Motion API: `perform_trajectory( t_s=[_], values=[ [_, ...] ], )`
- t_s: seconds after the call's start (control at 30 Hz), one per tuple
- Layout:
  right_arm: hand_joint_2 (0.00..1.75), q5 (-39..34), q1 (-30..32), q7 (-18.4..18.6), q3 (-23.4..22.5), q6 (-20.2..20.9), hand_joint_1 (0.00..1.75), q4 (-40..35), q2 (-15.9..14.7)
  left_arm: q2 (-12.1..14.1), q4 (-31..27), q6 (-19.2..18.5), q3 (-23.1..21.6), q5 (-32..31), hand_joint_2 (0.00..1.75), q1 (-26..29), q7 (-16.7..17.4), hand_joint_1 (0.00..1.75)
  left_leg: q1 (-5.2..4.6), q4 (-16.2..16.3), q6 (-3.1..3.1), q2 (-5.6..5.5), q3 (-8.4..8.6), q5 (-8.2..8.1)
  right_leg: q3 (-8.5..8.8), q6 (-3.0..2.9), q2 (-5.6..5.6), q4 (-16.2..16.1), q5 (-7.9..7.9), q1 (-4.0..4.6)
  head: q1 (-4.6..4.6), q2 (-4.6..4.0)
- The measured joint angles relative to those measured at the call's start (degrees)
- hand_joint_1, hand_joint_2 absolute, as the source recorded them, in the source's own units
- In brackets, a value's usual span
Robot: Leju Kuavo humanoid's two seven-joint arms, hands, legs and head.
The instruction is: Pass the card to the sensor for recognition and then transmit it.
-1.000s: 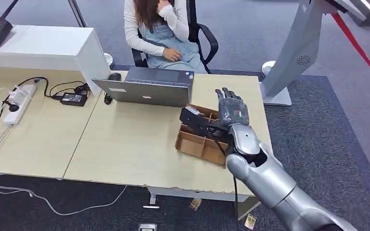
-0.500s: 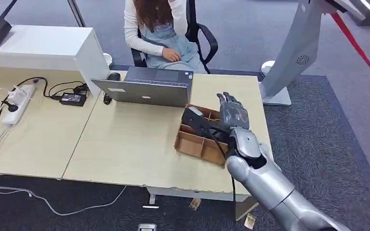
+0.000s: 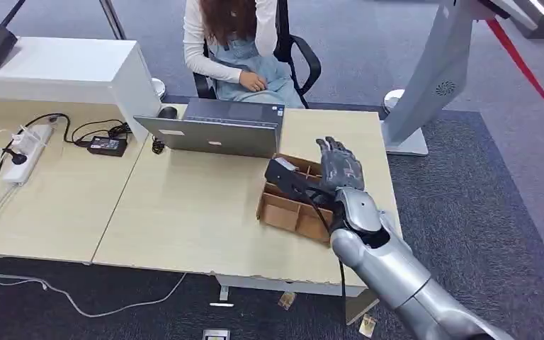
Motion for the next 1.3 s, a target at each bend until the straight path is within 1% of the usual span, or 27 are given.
perform_trajectory(
  t_s=[0.27,0.3,0.33,0.37,0.4,0.43,0.53,0.67,0.73,0.97,1.1,1.13,1.23,1.3],
  values=[
    [1.75,0.0,-0.1,-0.7,0.0,0.0,0.51,0.9,0.5,0.0,0.0,0.0,-0.1,0.1,0.0,0.0,0.0,0.0,0.0,0.0,0.0,0.0,0.01,0.0,-0.01,0.0,0.0,0.0,0.0,0.0,0.0,0.0],
    [1.75,-0.2,0.0,-1.9,0.0,-0.5,0.51,1.1,0.4,0.0,0.0,0.0,-0.1,0.1,0.0,0.0,0.0,0.0,0.0,0.0,0.0,0.01,0.02,0.0,-0.03,0.0,0.0,0.0,0.0,0.0,0.0,0.0],
    [1.75,-0.5,0.5,-3.9,0.0,-1.8,0.51,1.2,0.2,0.0,0.0,0.0,-0.1,0.1,0.0,0.0,0.0,0.0,0.0,0.0,0.0,0.0,0.06,0.0,-0.04,0.0,0.0,0.0,-0.01,0.0,0.0,0.0],
    [1.75,-0.7,1.3,-5.8,-0.1,-3.6,0.51,1.2,-0.4,0.0,0.0,0.0,-0.1,0.1,0.0,0.0,0.1,0.0,0.01,0.0,0.0,0.0,0.05,-0.01,-0.01,0.01,0.0,0.0,-0.02,0.0,0.0,0.0],
    [1.75,-1.0,2.8,-8.6,-0.2,-6.1,0.52,1.2,-1.3,0.0,0.0,0.0,-0.1,0.1,0.0,0.0,0.1,0.0,0.01,0.0,0.0,-0.02,0.04,-0.01,0.02,0.02,-0.03,0.0,-0.02,0.0,0.0,0.0],
    [1.75,-1.1,4.0,-10.1,-0.2,-7.3,0.52,1.4,-2.1,0.0,0.0,0.0,-0.1,0.1,0.0,0.0,0.2,0.0,0.0,0.0,0.01,-0.07,0.01,-0.02,0.04,0.02,-0.04,0.0,-0.02,0.01,0.0,0.0],
    [1.75,-1.2,6.3,-11.1,-0.3,-8.3,0.52,2.1,-3.8,0.0,0.0,0.0,-0.1,0.1,0.0,0.0,0.2,0.0,-0.05,0.0,0.03,0.07,-0.01,-0.04,0.0,0.02,0.03,0.0,-0.01,0.01,0.0,0.0],
    [1.75,-1.2,6.8,-11.5,-0.2,-8.2,0.52,3.6,-4.7,0.0,0.0,0.0,-0.1,0.0,0.0,-0.1,0.3,0.0,-0.04,0.0,0.04,0.11,0.03,-0.04,0.0,0.01,0.05,0.0,0.0,-0.02,0.0,0.0],
    [1.75,-1.3,6.7,-11.6,-0.2,-8.2,0.58,4.0,-4.8,0.0,0.0,0.0,-0.1,0.0,0.0,-0.1,0.3,0.0,0.0,0.0,0.04,0.1,0.04,-0.04,0.01,0.0,0.05,0.0,0.0,-0.02,0.0,0.0],
    [1.75,-1.3,6.4,-11.8,-0.1,-7.6,0.63,5.5,-4.9,-0.1,0.0,0.0,-0.1,-0.1,0.0,-0.1,0.4,0.0,0.03,0.0,0.02,0.11,0.05,-0.03,0.03,0.0,0.06,0.0,0.0,0.0,0.0,0.0],
    [1.75,-1.6,5.7,-11.8,0.1,-7.4,0.7,7.1,-4.7,-0.1,0.0,-0.1,-0.2,-0.1,0.0,-0.1,0.4,0.0,0.03,0.0,0.03,0.11,0.06,-0.03,0.05,0.0,0.06,0.0,0.0,0.0,0.0,0.0],
    [1.75,-1.7,5.6,-11.8,0.1,-7.6,0.73,7.4,-4.7,-0.1,0.0,-0.1,-0.2,-0.2,0.0,-0.1,0.4,0.0,0.03,0.0,0.03,0.11,0.06,-0.03,0.05,0.0,0.06,0.0,0.0,0.0,0.0,0.0],
    [1.75,-1.6,5.2,-11.2,0.2,-9.0,0.77,8.3,-4.4,-0.1,0.0,-0.1,-0.2,-0.3,0.0,-0.1,0.2,0.0,0.03,0.0,0.03,0.11,0.06,-0.03,0.06,0.0,0.06,0.0,0.0,0.0,0.0,0.0],
    [1.75,-1.1,5.1,-10.1,0.2,-9.5,0.75,8.4,-4.2,-0.1,0.0,-0.1,-0.2,-0.4,0.0,-0.1,0.1,0.0,0.03,0.0,0.03,0.11,0.06,-0.03,0.07,0.0,0.05,0.0,0.0,0.0,0.0,0.0]
  ],
)
